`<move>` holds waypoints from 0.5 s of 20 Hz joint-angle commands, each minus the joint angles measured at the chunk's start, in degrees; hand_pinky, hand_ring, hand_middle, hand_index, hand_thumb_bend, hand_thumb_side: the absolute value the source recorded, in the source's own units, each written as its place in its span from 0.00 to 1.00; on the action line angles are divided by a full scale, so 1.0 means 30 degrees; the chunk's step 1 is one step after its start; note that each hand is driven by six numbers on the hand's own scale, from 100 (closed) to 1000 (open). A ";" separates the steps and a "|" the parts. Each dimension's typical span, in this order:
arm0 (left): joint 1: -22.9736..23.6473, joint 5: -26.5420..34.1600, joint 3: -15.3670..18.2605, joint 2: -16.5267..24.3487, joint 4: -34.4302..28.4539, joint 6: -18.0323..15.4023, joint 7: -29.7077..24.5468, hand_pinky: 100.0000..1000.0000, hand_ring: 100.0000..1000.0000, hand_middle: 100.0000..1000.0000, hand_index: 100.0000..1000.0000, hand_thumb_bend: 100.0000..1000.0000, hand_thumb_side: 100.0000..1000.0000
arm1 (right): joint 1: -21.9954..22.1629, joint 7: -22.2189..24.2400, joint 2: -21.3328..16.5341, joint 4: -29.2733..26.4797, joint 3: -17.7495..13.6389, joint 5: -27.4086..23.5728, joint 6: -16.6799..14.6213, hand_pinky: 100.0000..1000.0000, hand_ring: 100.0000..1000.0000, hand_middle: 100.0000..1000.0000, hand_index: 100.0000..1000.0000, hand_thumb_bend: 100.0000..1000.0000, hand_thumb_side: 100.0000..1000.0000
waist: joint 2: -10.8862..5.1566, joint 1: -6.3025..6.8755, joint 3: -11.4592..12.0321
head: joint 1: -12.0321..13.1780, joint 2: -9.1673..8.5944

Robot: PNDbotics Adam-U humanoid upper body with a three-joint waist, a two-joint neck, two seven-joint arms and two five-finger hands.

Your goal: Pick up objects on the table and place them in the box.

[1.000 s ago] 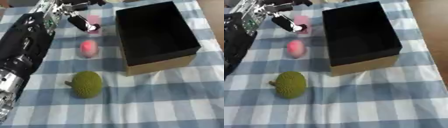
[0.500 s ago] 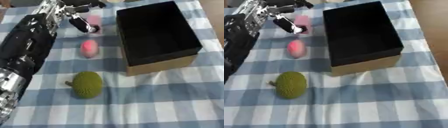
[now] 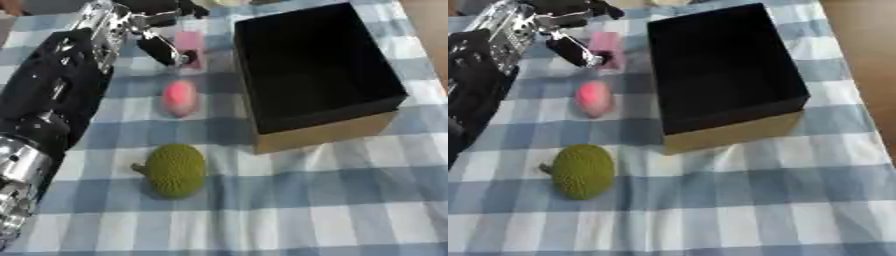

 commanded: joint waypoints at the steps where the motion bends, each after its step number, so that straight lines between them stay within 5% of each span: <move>1: -0.0358 -0.0372 0.0100 0.0514 -0.0032 0.0255 -0.0219 0.96 0.96 0.84 0.99 0.18 0.20 | -0.0134 0.0077 -0.0162 -0.0192 0.0027 -0.0007 -0.0068 0.94 1.00 0.27 0.91 0.00 0.41 | -0.0140 0.0193 -0.0032 | 0.0085 -0.0257; 10: -0.0232 -0.1231 0.0107 0.0396 0.0271 0.0390 -0.0606 0.94 0.94 0.79 0.98 0.20 0.16 | -0.0208 0.0113 -0.0175 -0.0192 0.0090 -0.0099 -0.0101 0.94 1.00 0.26 0.91 0.00 0.41 | -0.0060 0.0181 -0.0081 | 0.0138 -0.0298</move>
